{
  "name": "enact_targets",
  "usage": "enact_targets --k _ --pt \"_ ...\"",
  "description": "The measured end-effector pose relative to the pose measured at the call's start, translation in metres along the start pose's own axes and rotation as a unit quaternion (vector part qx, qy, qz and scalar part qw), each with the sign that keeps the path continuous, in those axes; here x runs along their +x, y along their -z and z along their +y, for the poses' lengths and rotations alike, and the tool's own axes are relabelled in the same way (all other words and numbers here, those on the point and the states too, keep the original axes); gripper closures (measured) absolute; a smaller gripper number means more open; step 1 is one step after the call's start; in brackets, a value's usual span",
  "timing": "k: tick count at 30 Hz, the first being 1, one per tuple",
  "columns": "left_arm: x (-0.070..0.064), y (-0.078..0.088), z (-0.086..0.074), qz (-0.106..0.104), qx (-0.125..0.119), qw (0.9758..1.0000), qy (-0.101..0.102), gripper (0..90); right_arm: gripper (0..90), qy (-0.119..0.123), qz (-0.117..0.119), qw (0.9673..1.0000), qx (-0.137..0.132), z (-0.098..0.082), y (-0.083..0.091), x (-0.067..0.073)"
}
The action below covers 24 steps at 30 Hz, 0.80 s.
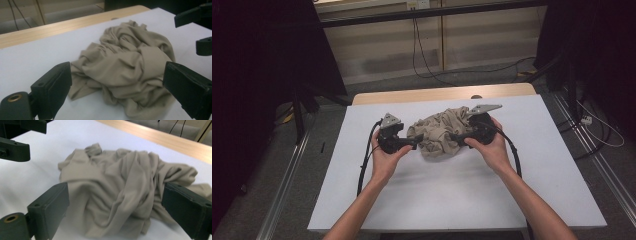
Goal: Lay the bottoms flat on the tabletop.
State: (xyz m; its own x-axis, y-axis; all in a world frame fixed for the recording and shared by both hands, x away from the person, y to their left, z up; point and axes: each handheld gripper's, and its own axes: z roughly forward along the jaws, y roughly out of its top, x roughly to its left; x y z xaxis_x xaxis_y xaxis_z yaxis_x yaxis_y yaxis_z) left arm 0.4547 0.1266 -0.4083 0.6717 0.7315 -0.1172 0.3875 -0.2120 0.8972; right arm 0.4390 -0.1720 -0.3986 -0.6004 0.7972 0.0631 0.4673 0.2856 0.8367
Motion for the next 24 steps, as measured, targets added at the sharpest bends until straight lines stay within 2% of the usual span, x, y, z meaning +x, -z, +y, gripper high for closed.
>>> enact_targets --k 2,4,8,10,13,14,15,16,17,18,19,20,21,22,24 --pt "0.003 -0.001 0.000 0.004 -0.003 1.0000 0.005 8.0 7.4 0.002 -0.002 1.0000 -0.001 0.003 -0.003 -0.001" --pt "0.006 -0.005 -0.003 0.008 0.002 0.9999 0.010 8.0 7.2 0.005 -0.015 0.9999 -0.004 0.009 -0.008 -0.004" --pt "0.011 -0.007 -0.007 0.012 0.039 0.9992 0.007 7.9 7.4 -0.006 -0.015 0.9998 0.006 0.015 -0.027 -0.011" --pt "0.013 -0.007 -0.008 0.012 0.050 0.9986 0.009 10.4 7.7 -0.003 -0.019 0.9996 0.021 0.016 -0.038 -0.009" --pt "0.018 -0.006 -0.009 0.003 0.059 0.9979 0.027 12.5 7.7 -0.002 -0.027 0.9989 0.038 0.010 -0.053 -0.008" --pt "0.019 -0.007 -0.010 0.002 0.059 0.9978 0.031 12.5 8.7 -0.005 -0.026 0.9985 0.048 0.006 -0.058 -0.009" --pt "0.019 -0.007 -0.010 0.003 0.061 0.9976 0.031 12.3 13.4 0.000 -0.031 0.9965 0.078 -0.002 -0.068 -0.009" --pt "0.019 -0.008 -0.011 0.006 0.064 0.9974 0.031 12.3 13.4 0.000 -0.031 0.9965 0.078 -0.002 -0.068 -0.009" --pt "0.019 -0.009 -0.012 0.006 0.073 0.9970 0.027 10.8 23.2 0.007 -0.029 0.9949 0.096 -0.012 -0.076 -0.009" --pt "0.019 -0.011 -0.013 0.004 0.074 0.9968 0.032 10.8 23.2 0.007 -0.029 0.9949 0.096 -0.012 -0.076 -0.009" --pt "0.018 -0.012 -0.014 0.000 0.079 0.9965 0.028 10.7 27.7 0.007 -0.030 0.9955 0.090 -0.015 -0.076 -0.007" --pt "0.016 -0.014 -0.014 0.000 0.079 0.9964 0.029 10.7 40.4 0.006 -0.026 0.9961 0.084 -0.017 -0.074 -0.006" --pt "0.014 -0.016 -0.015 0.000 0.081 0.9965 0.023 10.7 65.1 0.029 -0.022 0.9962 0.079 -0.016 -0.066 -0.001" --pt "0.012 -0.018 -0.016 -0.005 0.080 0.9965 0.025 10.8 72.9 0.044 -0.027 0.9958 0.076 -0.015 -0.061 0.002" --pt "0.011 -0.019 -0.016 -0.007 0.081 0.9964 0.022 11.0 75.2 0.052 -0.027 0.9959 0.069 -0.015 -0.057 0.005"
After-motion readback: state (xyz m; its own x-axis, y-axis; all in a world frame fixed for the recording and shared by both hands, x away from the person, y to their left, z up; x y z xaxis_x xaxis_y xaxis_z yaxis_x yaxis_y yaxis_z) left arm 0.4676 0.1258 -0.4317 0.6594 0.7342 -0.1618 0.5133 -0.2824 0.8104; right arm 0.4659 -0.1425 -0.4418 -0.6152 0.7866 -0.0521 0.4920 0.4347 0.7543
